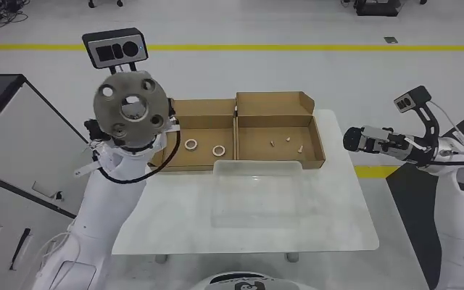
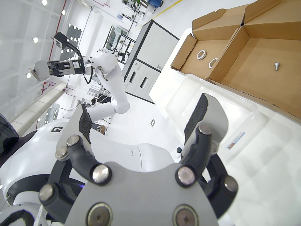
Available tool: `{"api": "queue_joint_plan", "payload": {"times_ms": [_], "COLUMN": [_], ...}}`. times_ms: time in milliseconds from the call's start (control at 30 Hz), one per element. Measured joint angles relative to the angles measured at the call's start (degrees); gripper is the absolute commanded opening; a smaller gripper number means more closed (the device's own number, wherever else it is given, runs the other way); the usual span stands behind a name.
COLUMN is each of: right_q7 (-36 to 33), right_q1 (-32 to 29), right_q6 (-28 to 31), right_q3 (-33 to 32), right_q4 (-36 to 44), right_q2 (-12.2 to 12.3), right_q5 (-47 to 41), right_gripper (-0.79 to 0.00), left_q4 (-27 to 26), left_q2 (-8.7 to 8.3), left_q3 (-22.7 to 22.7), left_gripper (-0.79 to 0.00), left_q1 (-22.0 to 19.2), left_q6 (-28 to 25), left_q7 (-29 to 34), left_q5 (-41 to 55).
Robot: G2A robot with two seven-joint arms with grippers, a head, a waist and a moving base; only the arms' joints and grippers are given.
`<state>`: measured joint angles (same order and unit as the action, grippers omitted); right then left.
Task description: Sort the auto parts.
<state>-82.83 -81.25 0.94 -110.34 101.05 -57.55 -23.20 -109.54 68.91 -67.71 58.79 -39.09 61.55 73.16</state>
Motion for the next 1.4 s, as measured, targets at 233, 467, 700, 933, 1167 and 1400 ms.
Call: {"api": "queue_joint_plan", "payload": {"times_ms": [233,467,700,933,1167,1400], "right_q7": [0.0,0.0,0.0,0.0,0.0,0.0], "right_q1": [0.0,0.0,0.0,0.0,0.0,0.0], "right_q6": [0.0,0.0,0.0,0.0,0.0,0.0], "right_q3": [0.0,0.0,0.0,0.0,0.0,0.0], "right_q4": [0.0,0.0,0.0,0.0,0.0,0.0], "right_q2": [0.0,0.0,0.0,0.0,0.0,0.0], "right_q5": [0.0,0.0,0.0,0.0,0.0,0.0], "right_gripper": [0.000,0.000,0.000,0.000,0.000,0.000], "left_q4": [1.1,2.6,3.9,3.5,2.1,1.4], "left_q2": [1.15,1.75,1.68,1.44,1.82,2.82], "left_q3": [-0.2,-1.2,-3.2,-5.0,-4.6,-3.0], "left_gripper": [-0.785,-0.785,-0.785,-0.785,-0.785,-0.785], "left_q1": [0.9,1.2,1.1,1.0,1.7,2.3], "left_q6": [-0.4,0.6,2.2,3.6,3.5,3.1], "left_q7": [-1.1,-0.2,0.4,1.4,0.6,1.6], "left_q5": [7.6,4.2,-6.9,-16.8,-14.4,-1.8]}}
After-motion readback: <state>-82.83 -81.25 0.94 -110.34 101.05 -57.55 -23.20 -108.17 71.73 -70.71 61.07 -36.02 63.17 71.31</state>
